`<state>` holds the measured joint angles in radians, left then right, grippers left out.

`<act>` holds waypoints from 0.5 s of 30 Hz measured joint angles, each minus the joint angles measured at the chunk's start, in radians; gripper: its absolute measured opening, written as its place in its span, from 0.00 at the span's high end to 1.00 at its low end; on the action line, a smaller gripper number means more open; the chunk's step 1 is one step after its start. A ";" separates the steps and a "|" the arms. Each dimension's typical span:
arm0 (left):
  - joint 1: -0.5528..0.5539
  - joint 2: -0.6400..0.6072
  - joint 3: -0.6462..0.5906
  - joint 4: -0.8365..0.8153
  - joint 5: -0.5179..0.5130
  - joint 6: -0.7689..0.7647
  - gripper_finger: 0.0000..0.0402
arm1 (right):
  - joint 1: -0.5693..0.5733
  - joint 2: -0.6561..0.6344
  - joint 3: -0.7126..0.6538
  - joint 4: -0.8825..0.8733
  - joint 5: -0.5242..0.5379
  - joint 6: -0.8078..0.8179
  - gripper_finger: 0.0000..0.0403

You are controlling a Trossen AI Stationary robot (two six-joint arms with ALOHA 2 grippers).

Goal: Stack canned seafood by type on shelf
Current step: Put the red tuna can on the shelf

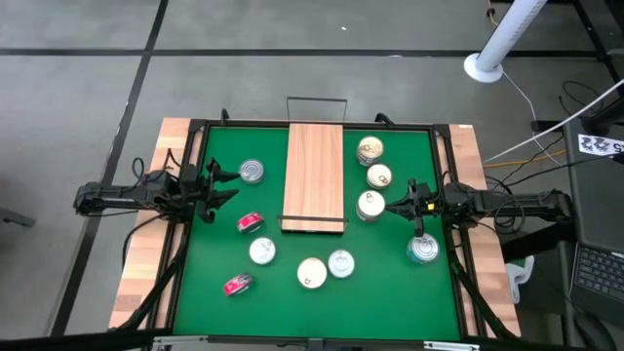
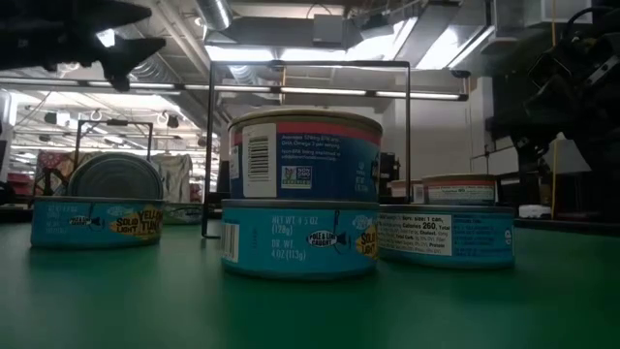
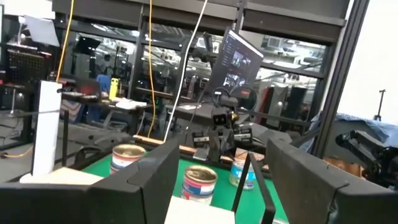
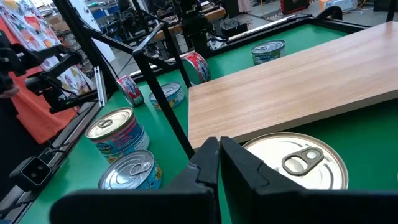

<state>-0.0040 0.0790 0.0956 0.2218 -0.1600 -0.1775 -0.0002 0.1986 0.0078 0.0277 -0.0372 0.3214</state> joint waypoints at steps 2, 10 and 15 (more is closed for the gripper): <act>0.000 0.041 0.039 -0.001 0.000 0.019 0.41 | 0.000 0.000 0.000 0.000 0.000 0.000 0.95; 0.000 0.280 0.250 -0.080 -0.001 0.049 0.41 | 0.000 0.000 0.000 0.000 0.010 0.000 0.95; 0.000 0.471 0.442 -0.337 -0.001 0.003 0.41 | 0.000 0.000 0.000 0.000 0.010 0.000 0.95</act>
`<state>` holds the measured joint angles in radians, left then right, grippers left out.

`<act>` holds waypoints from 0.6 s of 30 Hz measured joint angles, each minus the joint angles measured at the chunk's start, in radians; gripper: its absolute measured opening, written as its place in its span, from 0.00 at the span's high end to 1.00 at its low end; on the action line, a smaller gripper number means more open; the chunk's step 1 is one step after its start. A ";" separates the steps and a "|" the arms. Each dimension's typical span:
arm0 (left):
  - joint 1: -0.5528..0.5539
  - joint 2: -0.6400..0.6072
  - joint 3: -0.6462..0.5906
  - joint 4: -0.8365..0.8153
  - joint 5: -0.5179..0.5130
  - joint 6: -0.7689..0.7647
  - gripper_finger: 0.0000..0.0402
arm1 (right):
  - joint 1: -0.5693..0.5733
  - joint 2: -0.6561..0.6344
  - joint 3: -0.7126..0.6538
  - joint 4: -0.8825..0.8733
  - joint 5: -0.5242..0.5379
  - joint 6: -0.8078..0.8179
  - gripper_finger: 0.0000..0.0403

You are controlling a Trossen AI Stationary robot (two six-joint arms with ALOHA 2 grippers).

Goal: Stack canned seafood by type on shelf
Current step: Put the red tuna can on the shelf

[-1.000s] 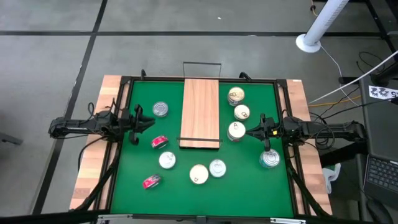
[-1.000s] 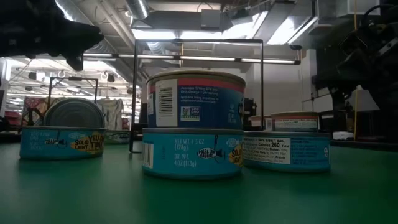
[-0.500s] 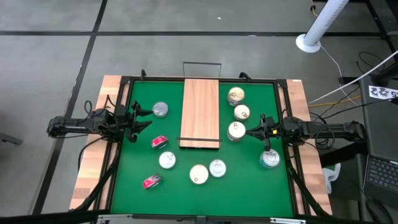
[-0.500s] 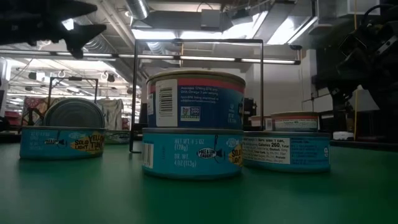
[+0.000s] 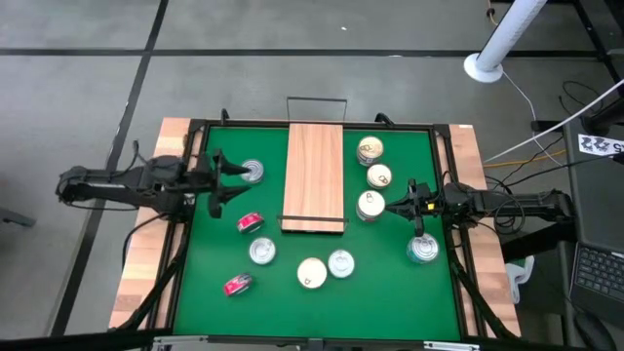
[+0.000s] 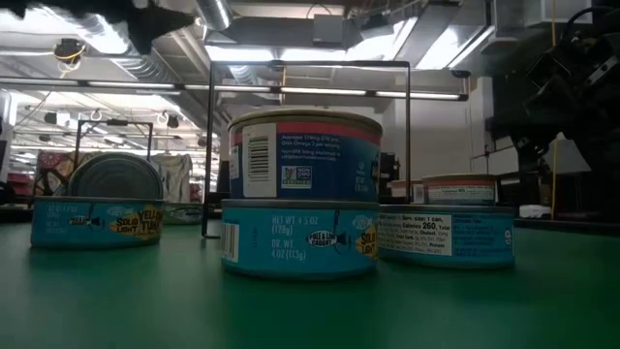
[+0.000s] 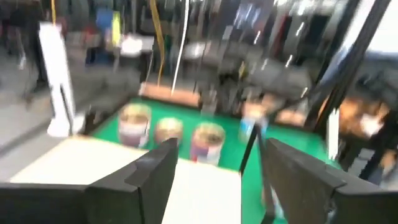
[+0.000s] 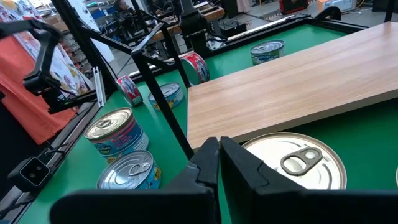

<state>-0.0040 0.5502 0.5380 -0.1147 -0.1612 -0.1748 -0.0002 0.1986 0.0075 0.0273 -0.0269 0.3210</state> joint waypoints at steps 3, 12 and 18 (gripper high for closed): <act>0.000 0.114 0.117 -0.177 0.000 -0.060 0.41 | 0.000 0.000 0.000 0.000 0.000 0.000 0.95; -0.063 0.372 0.358 -0.730 0.014 -0.294 0.41 | 0.000 0.000 0.000 0.000 0.000 0.000 0.95; -0.115 0.468 0.369 -0.848 0.097 -0.440 0.41 | 0.000 0.000 0.000 0.000 0.000 0.000 0.95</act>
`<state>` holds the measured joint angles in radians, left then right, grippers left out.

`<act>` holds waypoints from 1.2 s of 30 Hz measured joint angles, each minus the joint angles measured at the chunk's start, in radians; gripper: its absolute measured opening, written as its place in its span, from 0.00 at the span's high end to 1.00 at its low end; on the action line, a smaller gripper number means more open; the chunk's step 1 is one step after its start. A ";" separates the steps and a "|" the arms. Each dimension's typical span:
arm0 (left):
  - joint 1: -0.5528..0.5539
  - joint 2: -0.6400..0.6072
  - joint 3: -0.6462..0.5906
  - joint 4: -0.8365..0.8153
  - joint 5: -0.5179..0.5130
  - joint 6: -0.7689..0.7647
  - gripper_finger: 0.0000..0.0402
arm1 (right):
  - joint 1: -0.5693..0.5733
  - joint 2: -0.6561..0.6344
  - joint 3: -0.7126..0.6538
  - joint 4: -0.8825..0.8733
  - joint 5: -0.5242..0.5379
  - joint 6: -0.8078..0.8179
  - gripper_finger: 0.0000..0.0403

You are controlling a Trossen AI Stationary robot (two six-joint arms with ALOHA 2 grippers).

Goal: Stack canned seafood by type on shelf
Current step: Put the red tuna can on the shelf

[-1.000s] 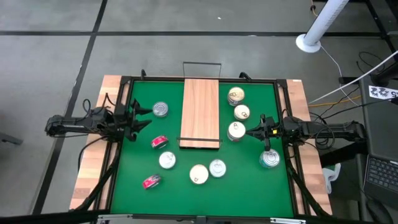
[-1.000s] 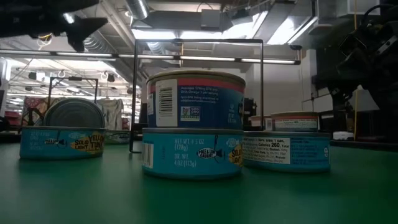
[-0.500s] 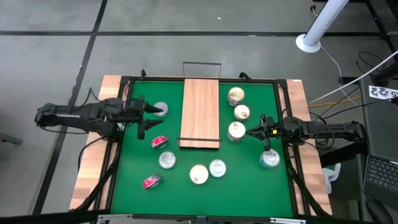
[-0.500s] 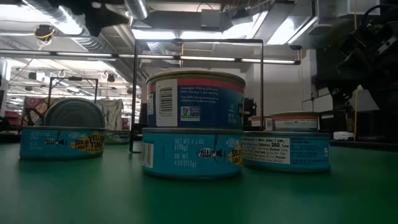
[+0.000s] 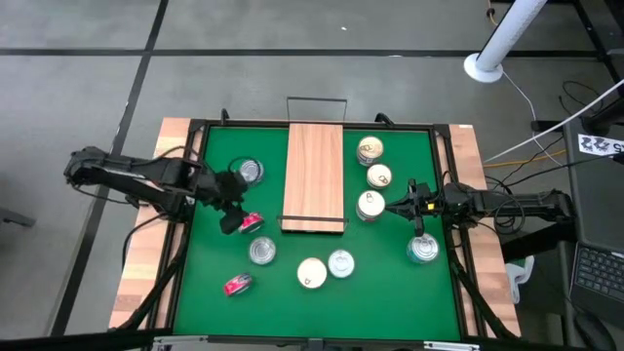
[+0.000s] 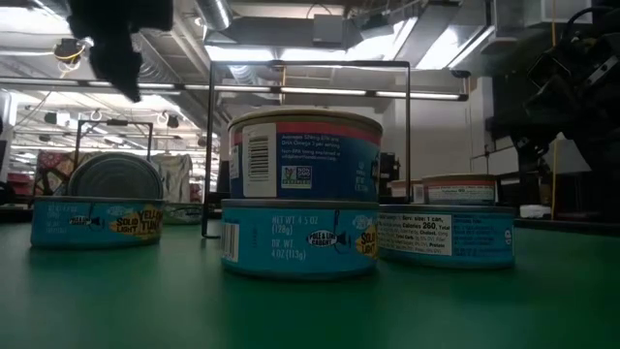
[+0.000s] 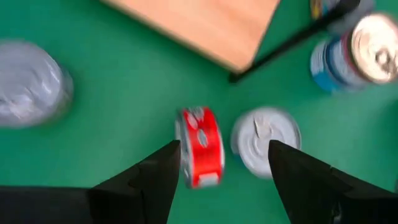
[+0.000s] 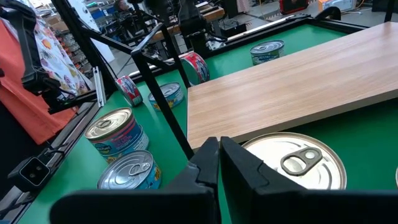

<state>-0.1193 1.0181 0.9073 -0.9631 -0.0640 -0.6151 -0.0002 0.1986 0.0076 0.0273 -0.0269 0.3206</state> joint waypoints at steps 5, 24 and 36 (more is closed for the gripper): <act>-0.034 0.073 0.000 -0.029 0.019 0.010 0.41 | 0.000 0.000 0.000 0.000 0.000 0.000 0.95; -0.052 0.294 0.000 -0.025 0.018 -0.022 0.41 | 0.000 0.000 0.000 0.000 0.000 -0.004 0.95; -0.051 0.385 0.000 -0.021 -0.009 -0.014 0.41 | 0.000 0.000 0.000 0.000 0.000 -0.004 0.95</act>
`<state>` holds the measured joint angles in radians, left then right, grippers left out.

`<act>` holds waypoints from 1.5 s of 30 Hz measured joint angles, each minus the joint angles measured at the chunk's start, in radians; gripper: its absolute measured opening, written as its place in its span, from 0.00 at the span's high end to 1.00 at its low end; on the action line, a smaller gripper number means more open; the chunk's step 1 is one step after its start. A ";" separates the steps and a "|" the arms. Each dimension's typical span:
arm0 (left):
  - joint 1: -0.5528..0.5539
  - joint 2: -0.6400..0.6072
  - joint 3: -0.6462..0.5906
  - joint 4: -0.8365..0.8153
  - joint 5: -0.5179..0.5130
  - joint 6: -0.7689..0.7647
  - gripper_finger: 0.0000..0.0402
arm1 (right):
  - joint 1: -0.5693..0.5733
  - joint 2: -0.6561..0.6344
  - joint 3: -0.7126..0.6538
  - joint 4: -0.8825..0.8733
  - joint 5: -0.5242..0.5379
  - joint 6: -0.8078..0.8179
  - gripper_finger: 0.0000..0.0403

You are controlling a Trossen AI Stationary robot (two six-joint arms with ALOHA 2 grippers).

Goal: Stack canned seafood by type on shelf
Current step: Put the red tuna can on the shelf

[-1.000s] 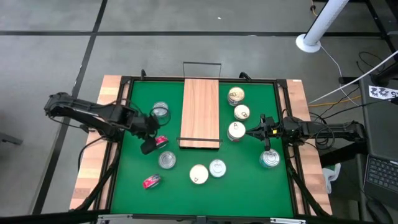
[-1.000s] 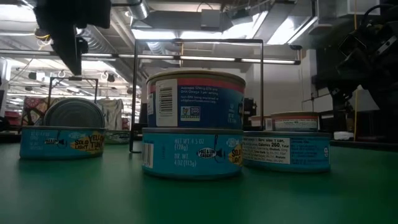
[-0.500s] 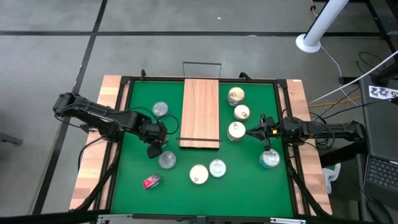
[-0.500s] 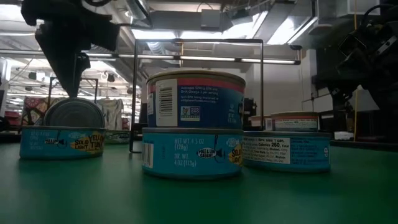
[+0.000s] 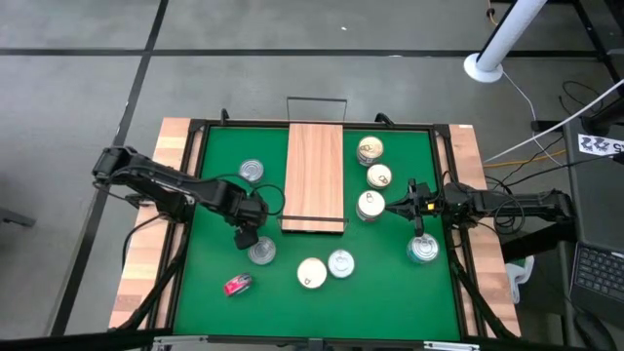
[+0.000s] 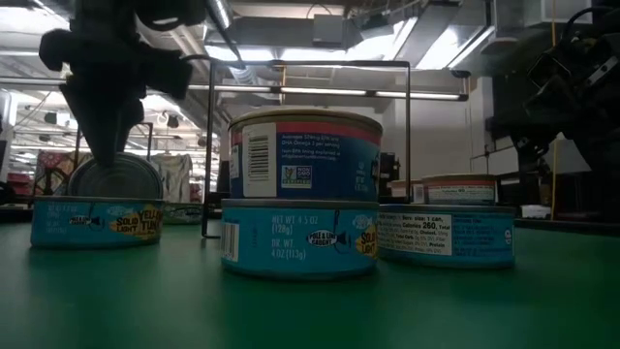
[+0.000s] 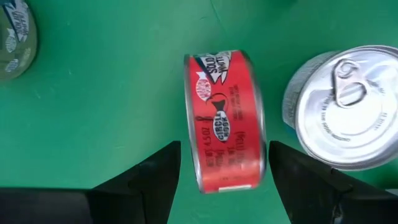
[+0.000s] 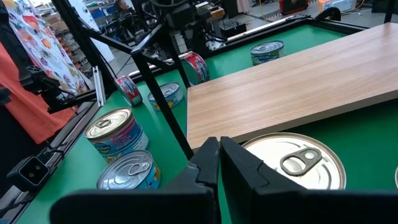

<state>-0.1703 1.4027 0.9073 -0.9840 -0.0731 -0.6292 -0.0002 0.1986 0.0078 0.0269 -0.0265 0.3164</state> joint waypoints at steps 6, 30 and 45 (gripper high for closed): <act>0.000 0.020 0.000 0.002 -0.001 0.000 0.50 | 0.000 0.000 0.000 0.000 0.000 0.000 0.95; 0.001 0.015 0.249 -0.262 -0.306 0.143 0.66 | 0.000 0.000 0.000 0.000 0.000 0.000 0.95; 0.248 0.014 0.280 0.077 -0.753 0.880 0.64 | 0.000 0.000 0.000 0.000 0.000 -0.010 0.95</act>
<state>0.0775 1.4166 1.1877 -0.9074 -0.8263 0.2510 -0.0003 0.1988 0.0075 0.0273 -0.0261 0.3065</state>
